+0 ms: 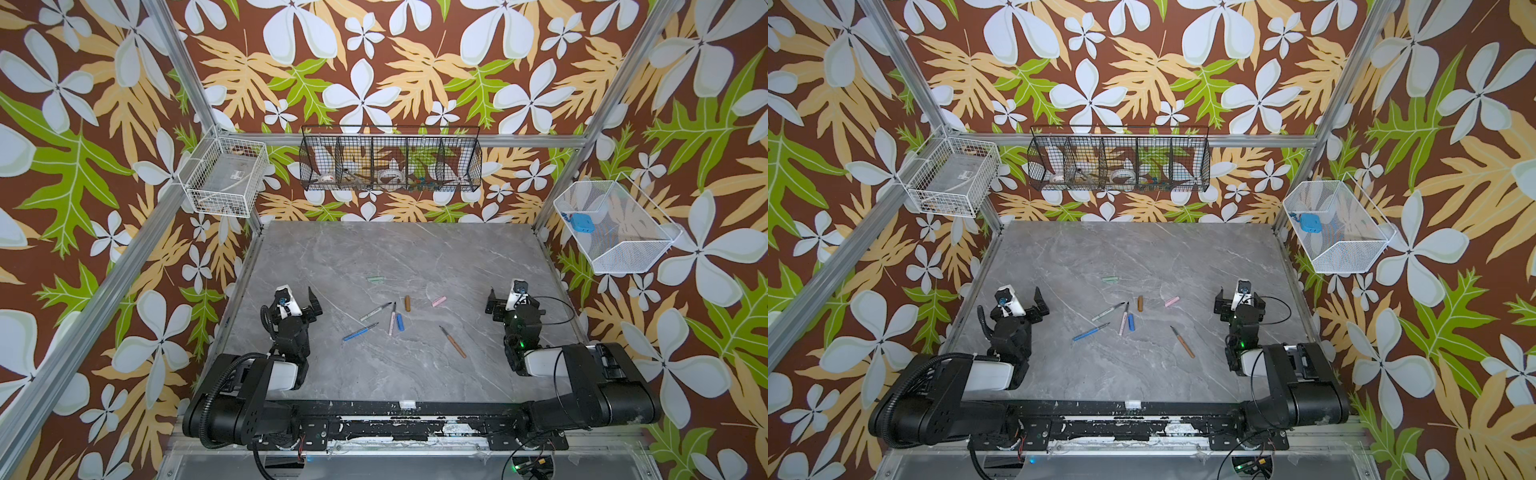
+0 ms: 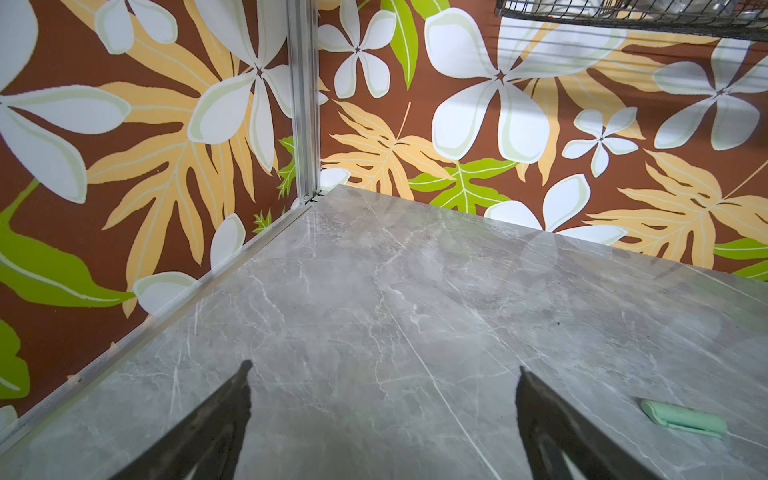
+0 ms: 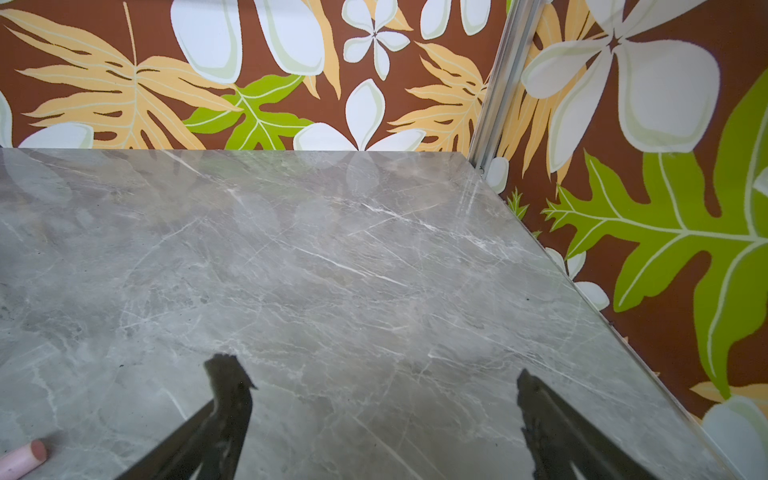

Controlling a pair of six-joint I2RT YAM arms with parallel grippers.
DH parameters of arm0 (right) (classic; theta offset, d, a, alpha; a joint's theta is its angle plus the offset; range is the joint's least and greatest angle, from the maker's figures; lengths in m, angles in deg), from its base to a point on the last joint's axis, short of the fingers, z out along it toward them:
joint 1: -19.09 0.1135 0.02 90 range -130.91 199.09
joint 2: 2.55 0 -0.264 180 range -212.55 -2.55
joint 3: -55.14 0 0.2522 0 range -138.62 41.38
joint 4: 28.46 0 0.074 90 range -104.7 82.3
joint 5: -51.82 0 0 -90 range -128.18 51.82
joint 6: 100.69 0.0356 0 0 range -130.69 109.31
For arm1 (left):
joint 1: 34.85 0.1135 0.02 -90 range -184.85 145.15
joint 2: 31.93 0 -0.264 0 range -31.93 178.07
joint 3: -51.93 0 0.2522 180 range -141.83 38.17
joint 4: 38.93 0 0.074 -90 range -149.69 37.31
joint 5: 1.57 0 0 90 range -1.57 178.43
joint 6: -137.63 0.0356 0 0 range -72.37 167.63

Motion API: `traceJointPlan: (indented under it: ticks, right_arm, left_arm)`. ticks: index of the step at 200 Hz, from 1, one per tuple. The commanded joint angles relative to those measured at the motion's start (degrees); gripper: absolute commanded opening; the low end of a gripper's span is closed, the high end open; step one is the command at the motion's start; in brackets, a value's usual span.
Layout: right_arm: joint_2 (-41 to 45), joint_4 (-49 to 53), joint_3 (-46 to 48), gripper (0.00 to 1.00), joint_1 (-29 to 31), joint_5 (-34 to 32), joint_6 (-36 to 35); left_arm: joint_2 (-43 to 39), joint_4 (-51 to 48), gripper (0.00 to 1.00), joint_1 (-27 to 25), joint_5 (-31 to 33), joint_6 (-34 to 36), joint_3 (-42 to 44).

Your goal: Insert the pens into the pen caps

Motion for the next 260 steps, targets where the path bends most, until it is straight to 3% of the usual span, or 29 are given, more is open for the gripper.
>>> traceJointPlan:
  ticks: [1, 182, 212, 229, 245, 260]
  right_arm:
    - [-0.1, -1.3, -0.3, 1.00, 0.0, -0.6, -0.3]
    - [0.1, -1.4, -0.1, 0.98, -0.1, -0.5, -0.3]
    - [0.5, -1.8, -0.3, 0.94, 0.2, -0.9, -0.7]
    - [5.4, 15.5, -7.9, 0.91, 1.9, -2.9, -1.8]
    - [8.2, 28.7, -15.3, 0.87, 2.0, -0.1, -0.6]
    - [9.1, 39.2, -21.9, 0.85, 2.4, 3.9, 0.6]
  left_arm:
    - [0.0, 2.2, 1.00, 0.2, 0.5, 0.3, -0.2]
    - [-0.2, 2.3, 1.00, 0.2, 0.2, 0.5, -0.4]
    - [-6.4, -8.2, 1.00, 0.1, 0.3, 0.3, -3.3]
    - [-9.3, -12.7, 1.00, 0.1, 0.2, 0.4, -4.6]
    - [-12.2, -19.2, 1.00, -0.8, -0.7, 1.2, -7.4]
    - [-16.2, -31.6, 1.00, -2.6, -2.6, -2.2, -13.0]
